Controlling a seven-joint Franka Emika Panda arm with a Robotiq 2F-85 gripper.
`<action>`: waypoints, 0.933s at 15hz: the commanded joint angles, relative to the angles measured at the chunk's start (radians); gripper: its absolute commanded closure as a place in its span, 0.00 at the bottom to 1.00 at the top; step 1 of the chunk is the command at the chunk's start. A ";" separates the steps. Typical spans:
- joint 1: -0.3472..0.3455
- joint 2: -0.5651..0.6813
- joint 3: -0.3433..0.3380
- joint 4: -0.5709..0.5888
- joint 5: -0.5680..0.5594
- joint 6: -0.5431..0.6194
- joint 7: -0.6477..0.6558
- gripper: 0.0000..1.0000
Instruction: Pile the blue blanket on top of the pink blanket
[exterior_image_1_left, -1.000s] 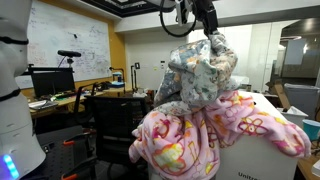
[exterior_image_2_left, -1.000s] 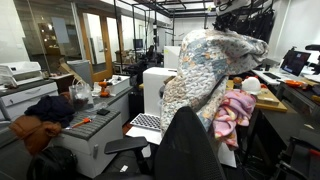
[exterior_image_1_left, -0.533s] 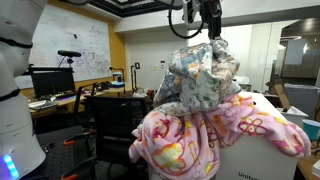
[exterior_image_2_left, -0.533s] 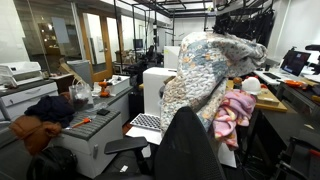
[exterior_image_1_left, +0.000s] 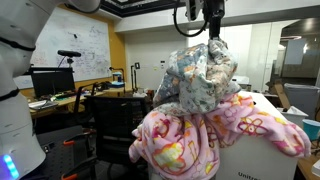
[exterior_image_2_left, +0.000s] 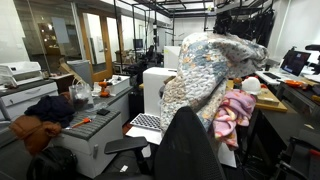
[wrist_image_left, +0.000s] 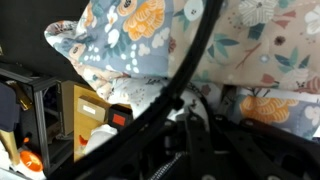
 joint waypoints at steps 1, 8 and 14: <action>-0.022 0.061 0.007 0.119 0.037 -0.089 -0.019 0.99; -0.035 0.128 0.003 0.221 0.044 -0.180 -0.003 0.56; -0.036 0.125 -0.001 0.240 0.028 -0.158 0.001 0.11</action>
